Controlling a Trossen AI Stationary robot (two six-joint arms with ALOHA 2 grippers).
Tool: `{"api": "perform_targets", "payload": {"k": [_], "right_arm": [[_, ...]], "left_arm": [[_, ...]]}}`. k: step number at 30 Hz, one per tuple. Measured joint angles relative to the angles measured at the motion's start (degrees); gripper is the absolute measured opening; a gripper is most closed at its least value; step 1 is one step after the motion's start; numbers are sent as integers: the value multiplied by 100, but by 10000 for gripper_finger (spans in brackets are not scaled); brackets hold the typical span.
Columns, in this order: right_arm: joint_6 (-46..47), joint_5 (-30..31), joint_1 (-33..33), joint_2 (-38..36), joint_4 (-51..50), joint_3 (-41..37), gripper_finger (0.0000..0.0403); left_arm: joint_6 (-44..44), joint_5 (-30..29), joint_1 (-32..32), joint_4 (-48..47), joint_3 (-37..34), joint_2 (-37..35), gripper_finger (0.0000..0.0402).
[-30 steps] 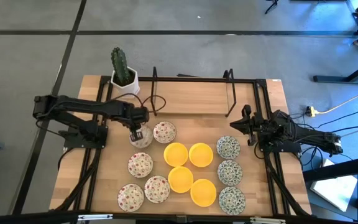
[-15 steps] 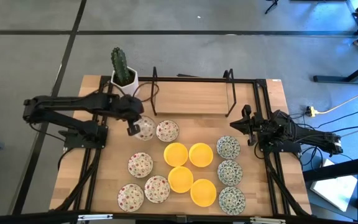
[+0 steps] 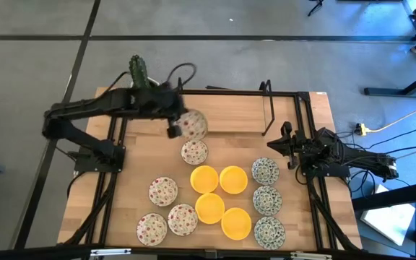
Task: Pick & Place Mini bowls
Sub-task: Put the white red patterned bowl on the shelf
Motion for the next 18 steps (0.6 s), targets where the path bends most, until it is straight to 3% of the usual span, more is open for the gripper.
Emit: {"api": "perform_targets", "payload": {"k": [6, 12, 18], "right_arm": [[-131, 2, 1, 0, -12, 0, 29], [-142, 0, 2, 0, -100, 0, 29], [-153, 0, 0, 0, -118, 0, 29]], "left_arm": [[570, 181, 678, -12, 1340, 1311, 2], [582, 1092, 1513, -514, 2519, 2520, 3], [510, 1413, 2079, -916, 3161, 3413, 3]]}}
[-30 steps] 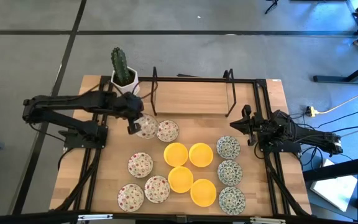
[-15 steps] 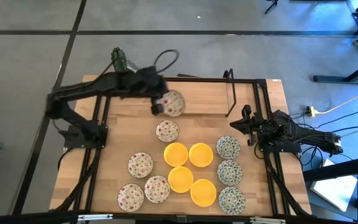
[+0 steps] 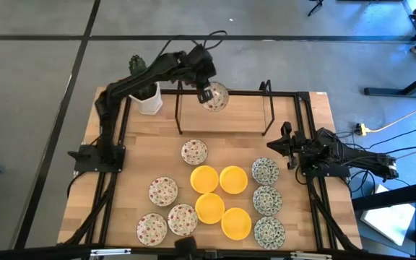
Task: Pick & Place Mini bowls
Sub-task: Put the white red patterned bowl on the shelf
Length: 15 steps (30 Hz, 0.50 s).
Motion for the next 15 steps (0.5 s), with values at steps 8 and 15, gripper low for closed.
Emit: {"api": "perform_targets", "payload": {"k": [8, 15], "right_arm": [[-4, 2, 1, 0, 2, 2, 29], [-4, 3, 0, 0, 2, 2, 29]], "left_arm": [[-143, 179, 418, -662, 98, 655, 3], [-262, 191, 470, -940, 98, 990, 3]]}}
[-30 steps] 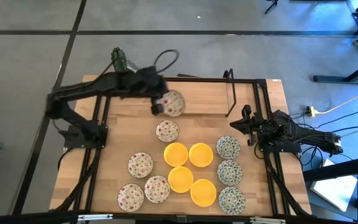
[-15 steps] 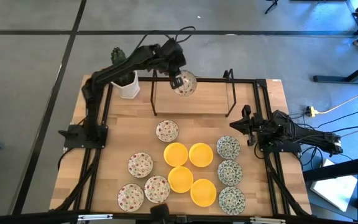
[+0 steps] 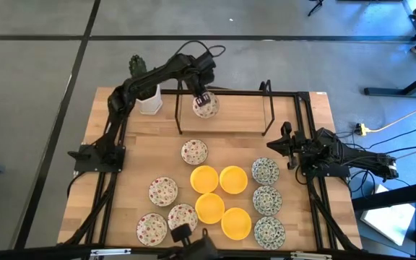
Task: Pick & Place Mini bowls
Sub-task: Put the white red patterned bowl on the shelf
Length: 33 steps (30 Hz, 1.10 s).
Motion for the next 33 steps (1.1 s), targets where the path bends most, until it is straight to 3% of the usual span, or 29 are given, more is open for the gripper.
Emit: {"api": "perform_targets", "payload": {"k": [5, 23, 33], "right_arm": [[1, 0, 2, 0, 0, -2, 29], [22, -3, 1, 0, 4, 0, 29], [24, -3, 2, 0, 9, -2, 29]], "left_arm": [[2, 286, 16, -105, 0, 133, 3], [-342, 222, 55, -338, -12, 295, 3], [-394, 233, 106, -60, -461, 251, 4]]}}
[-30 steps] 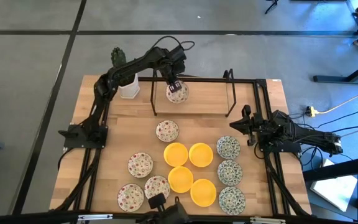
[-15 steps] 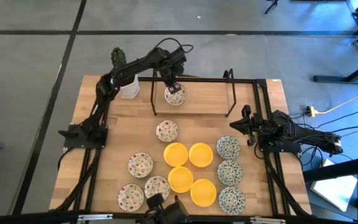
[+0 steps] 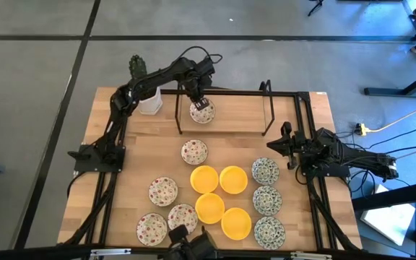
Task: Pick & Place Mini bowls
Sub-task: Put the white red patterned bowl on the shelf
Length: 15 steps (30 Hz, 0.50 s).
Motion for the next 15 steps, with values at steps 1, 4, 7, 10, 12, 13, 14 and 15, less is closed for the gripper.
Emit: {"api": "perform_targets", "payload": {"k": [1, 4, 7, 10, 12, 13, 14, 15], "right_arm": [[0, 0, -1, 0, 0, 0, 29], [0, 0, -2, 0, 0, 2, 29], [0, -1, 0, 0, 0, 1, 29], [0, -2, -1, 0, -1, 1, 29], [3, -2, -1, 0, -3, 0, 29], [10, -2, -2, 0, -4, 1, 29], [16, -4, -2, 0, -2, 0, 29], [21, -4, -1, 0, -4, 0, 29]], "left_arm": [[-14, -8, 0, 39, -2, 0, 4], [-26, -21, 2, 114, 2, 0, 4], [-58, -160, -3, 113, 2, 0, 4], [-141, -191, 1, 112, 2, 1, 5], [-258, -236, 0, 122, 2, 2, 10], [-314, -284, 0, 124, 0, 7, 15], [-355, -344, 0, 130, -2, 13, 21], [-371, -394, 2, 132, -4, 19, 27]]}}
